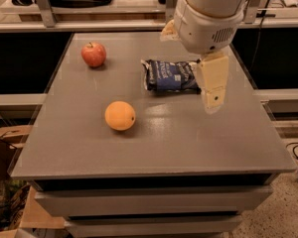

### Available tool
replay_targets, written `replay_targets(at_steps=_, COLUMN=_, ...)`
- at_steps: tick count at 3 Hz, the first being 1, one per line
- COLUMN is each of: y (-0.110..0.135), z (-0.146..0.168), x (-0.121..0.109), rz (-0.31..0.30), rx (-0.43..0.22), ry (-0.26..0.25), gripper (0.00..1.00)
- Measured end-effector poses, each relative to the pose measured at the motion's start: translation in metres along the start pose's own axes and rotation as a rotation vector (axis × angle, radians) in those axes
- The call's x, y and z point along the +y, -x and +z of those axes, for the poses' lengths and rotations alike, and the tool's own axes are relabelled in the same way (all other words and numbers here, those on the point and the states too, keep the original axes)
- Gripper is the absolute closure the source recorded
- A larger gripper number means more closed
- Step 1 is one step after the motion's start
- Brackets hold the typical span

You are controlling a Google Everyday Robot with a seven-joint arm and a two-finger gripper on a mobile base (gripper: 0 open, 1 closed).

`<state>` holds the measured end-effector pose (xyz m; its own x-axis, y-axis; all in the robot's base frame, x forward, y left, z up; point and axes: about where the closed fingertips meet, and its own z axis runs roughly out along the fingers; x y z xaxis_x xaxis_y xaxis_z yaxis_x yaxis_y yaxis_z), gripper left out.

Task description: Pick orange

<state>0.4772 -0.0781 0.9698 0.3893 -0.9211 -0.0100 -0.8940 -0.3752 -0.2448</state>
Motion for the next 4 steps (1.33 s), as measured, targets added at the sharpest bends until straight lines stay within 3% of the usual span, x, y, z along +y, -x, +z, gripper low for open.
replay_targets(at_steps=1, y=0.001, z=-0.002, x=-0.003, rz=-0.001, rx=-0.001, ry=-0.015, gripper=0.0)
replay_targets(at_steps=2, y=0.022, z=0.011, x=-0.014, rz=-0.139, rx=-0.011, ry=-0.004, gripper=0.0)
replay_targets(at_steps=4, y=0.095, z=0.065, x=-0.032, rz=-0.507, rx=-0.055, ry=0.085, gripper=0.0)
